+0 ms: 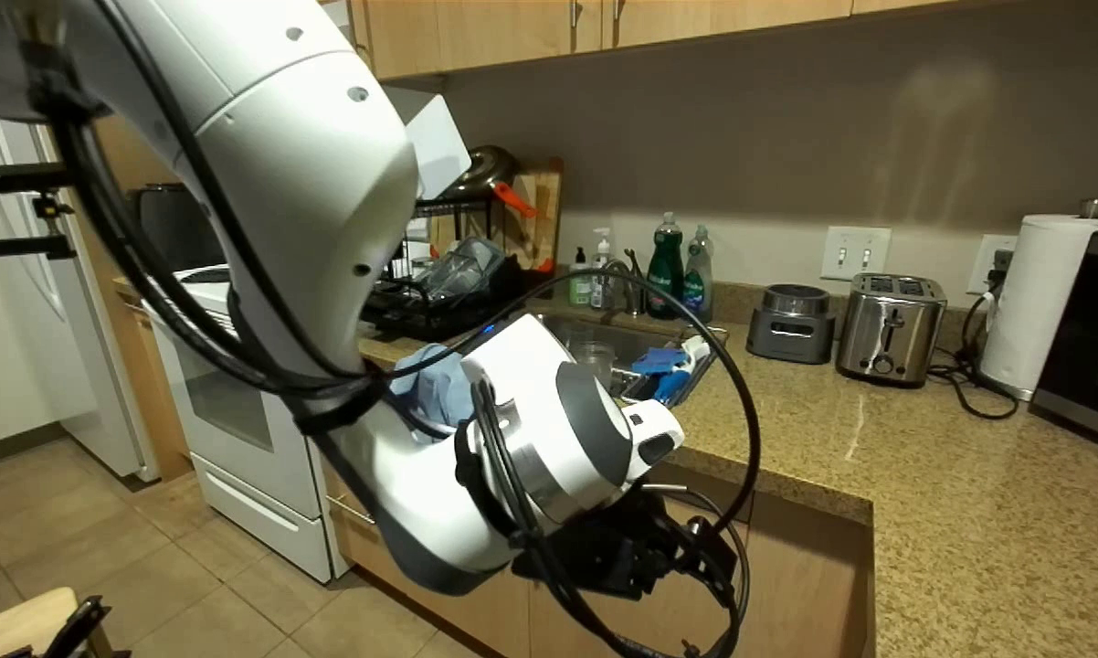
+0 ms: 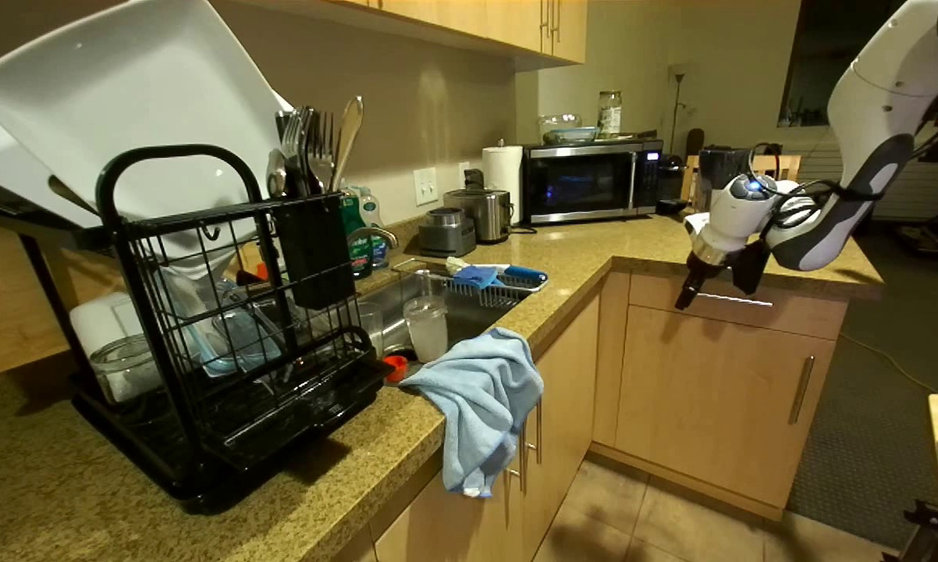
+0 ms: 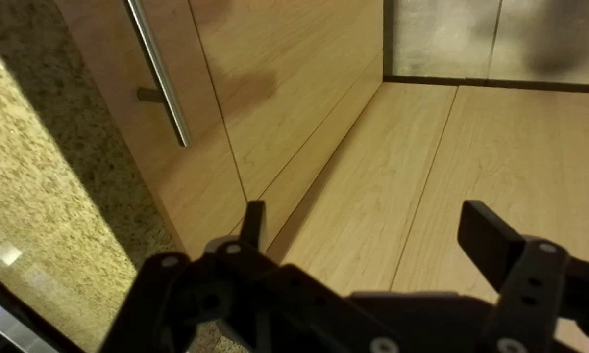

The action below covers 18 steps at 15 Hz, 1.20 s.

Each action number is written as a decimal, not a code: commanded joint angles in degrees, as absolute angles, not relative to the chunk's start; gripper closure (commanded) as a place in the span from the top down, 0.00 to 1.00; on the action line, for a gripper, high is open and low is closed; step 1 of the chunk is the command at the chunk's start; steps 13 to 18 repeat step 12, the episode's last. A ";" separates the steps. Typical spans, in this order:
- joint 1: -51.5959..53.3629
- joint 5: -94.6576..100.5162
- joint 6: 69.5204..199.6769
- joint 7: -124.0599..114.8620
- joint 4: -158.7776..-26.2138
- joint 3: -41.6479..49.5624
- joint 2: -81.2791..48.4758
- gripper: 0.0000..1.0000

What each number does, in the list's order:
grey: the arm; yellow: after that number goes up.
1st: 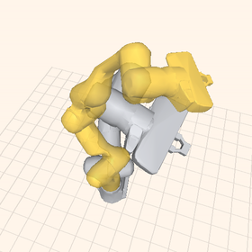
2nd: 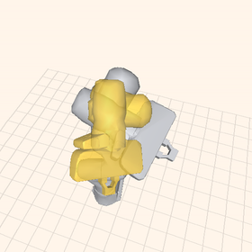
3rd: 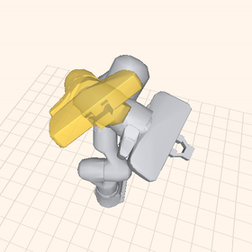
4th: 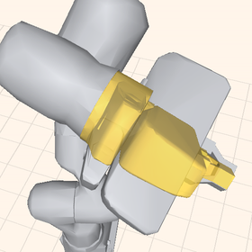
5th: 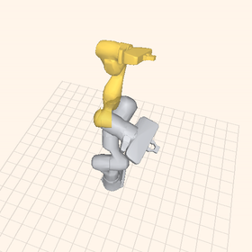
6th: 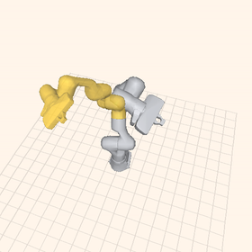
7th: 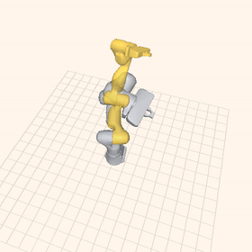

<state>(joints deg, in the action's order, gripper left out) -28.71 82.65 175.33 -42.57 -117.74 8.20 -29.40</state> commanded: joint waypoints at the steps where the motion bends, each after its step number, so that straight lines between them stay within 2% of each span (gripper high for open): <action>1: -30.47 79.28 174.86 -34.61 -124.74 7.21 -23.28 1.00; 18: -29.75 78.68 175.10 -33.19 -125.04 7.87 -23.52 1.00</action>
